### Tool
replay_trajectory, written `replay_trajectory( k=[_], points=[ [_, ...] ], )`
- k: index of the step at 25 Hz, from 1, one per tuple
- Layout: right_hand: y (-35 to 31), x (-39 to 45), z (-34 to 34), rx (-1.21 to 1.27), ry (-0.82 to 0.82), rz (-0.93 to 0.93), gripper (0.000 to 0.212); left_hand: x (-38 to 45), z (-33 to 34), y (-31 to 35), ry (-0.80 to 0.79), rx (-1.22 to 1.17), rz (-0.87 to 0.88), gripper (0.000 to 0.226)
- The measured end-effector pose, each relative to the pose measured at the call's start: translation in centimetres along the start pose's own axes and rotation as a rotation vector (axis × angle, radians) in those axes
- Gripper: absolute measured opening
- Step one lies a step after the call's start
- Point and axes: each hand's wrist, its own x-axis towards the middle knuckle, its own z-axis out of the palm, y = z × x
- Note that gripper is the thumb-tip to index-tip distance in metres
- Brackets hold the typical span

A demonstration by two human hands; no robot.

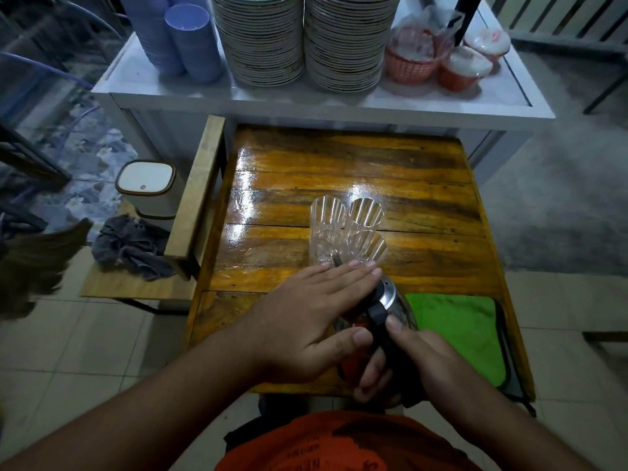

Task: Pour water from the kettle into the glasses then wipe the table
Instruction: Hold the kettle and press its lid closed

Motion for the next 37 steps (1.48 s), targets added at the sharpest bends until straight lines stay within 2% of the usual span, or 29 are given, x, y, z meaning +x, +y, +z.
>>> replay_trajectory(
  k=[4,19,37],
  points=[
    [-0.7,-0.2,0.1,-0.025,-0.004,0.015,0.078,0.0,-0.1,-0.1,-0.004,-0.012,-0.003,0.079],
    [-1.9,-0.1,0.7,-0.010,0.005,0.076,0.076,-0.3,-0.5,-0.6,-0.013,-0.075,-0.003,0.070],
    [-3.1,-0.4,0.7,-0.042,0.026,0.114,0.074,-0.1,-0.6,-0.8,0.009,-0.098,0.006,0.072]
  ],
)
